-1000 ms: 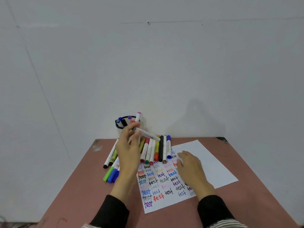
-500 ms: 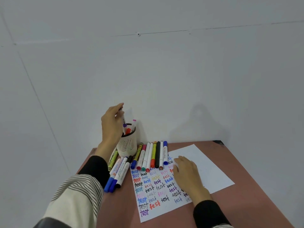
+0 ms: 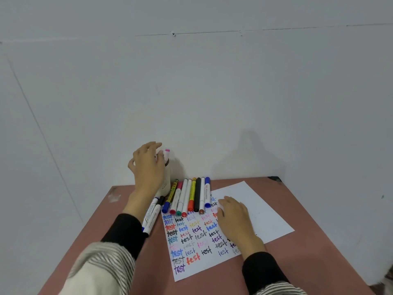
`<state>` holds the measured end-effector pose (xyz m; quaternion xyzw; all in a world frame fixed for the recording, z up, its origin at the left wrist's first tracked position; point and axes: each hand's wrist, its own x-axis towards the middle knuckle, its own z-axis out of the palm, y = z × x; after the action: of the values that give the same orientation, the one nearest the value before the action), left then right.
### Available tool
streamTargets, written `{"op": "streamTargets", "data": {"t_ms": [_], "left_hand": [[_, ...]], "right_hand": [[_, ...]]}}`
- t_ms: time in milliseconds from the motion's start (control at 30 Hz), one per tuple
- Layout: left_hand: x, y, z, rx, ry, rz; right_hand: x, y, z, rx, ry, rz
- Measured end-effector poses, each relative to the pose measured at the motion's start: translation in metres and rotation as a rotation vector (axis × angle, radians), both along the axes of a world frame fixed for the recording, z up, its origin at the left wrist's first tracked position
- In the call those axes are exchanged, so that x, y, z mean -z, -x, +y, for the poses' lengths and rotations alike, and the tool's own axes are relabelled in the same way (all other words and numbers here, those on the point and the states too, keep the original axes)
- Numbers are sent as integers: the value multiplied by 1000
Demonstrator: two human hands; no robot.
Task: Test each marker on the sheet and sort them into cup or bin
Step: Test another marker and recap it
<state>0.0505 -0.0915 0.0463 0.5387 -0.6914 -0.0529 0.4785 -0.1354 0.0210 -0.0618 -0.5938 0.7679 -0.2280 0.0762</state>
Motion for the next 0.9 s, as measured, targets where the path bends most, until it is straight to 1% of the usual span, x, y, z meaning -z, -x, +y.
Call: {"op": "streamTargets", "data": {"t_ms": [67,133,300,400,533,600,700,733,800,900], "left_hand": [[14,7,22,38,141,78],[33,14,41,87,175,112],[86,27,58,172,-8,44],[96,27,57,184,-115,-29],[100,25,53,190,-140,-165],[103,25,49,184,-159,-229],[107,29,45,196,-175,-284],[108,30,44,203,-175,-290],[111,32,43,212,-181,-298],[113,30,42,218,-186,-321]], "right_hand": [[0,0,0,-3,-3,-2],[2,1,-1,-8,-5,-5],[2,1,0,-13,-5,5],[2,0,0,-15,0,15],[3,0,0,-12,0,7],[1,-1,-2,13,30,-71],[-6,-6,-9,136,155,-314],[-10,-8,-14,178,190,-355],[-16,-13,-28,239,187,-381],[-22,-18,-50,254,85,-355]]}}
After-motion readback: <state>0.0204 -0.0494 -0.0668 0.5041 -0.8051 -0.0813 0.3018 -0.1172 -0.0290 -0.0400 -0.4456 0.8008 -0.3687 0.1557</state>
